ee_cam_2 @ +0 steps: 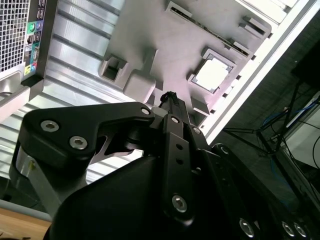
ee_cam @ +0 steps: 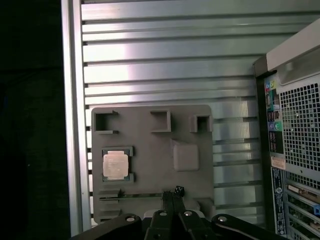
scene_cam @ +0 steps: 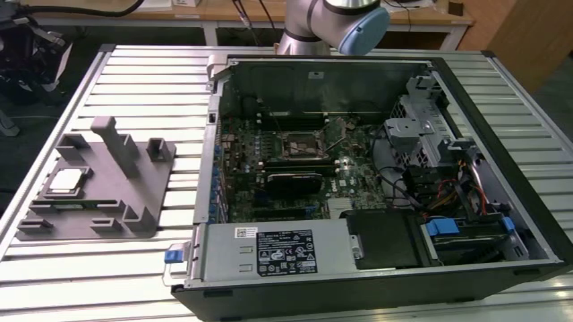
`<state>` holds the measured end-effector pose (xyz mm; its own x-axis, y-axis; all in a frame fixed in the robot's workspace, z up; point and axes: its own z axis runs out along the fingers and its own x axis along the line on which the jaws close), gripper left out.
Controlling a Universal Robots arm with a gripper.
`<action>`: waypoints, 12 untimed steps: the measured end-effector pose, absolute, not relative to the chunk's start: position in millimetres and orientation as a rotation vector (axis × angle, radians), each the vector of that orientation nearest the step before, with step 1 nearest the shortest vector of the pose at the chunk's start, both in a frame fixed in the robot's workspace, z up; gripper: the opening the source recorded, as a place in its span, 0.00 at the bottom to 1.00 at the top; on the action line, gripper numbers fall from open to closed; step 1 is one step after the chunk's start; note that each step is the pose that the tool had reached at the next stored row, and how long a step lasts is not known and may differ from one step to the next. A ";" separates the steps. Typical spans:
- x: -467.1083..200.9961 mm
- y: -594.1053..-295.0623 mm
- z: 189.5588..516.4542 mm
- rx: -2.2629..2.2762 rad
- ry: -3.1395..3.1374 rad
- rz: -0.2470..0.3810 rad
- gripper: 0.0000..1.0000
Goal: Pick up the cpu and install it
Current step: 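Reach for the cpu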
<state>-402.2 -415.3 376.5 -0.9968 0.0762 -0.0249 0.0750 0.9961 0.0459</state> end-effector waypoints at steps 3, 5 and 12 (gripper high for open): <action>-403.9 -415.7 375.8 0.118 3.112 0.070 0.11; -404.6 -416.0 375.2 0.118 3.112 0.070 0.11; -407.7 -418.1 371.7 0.118 3.112 0.070 0.11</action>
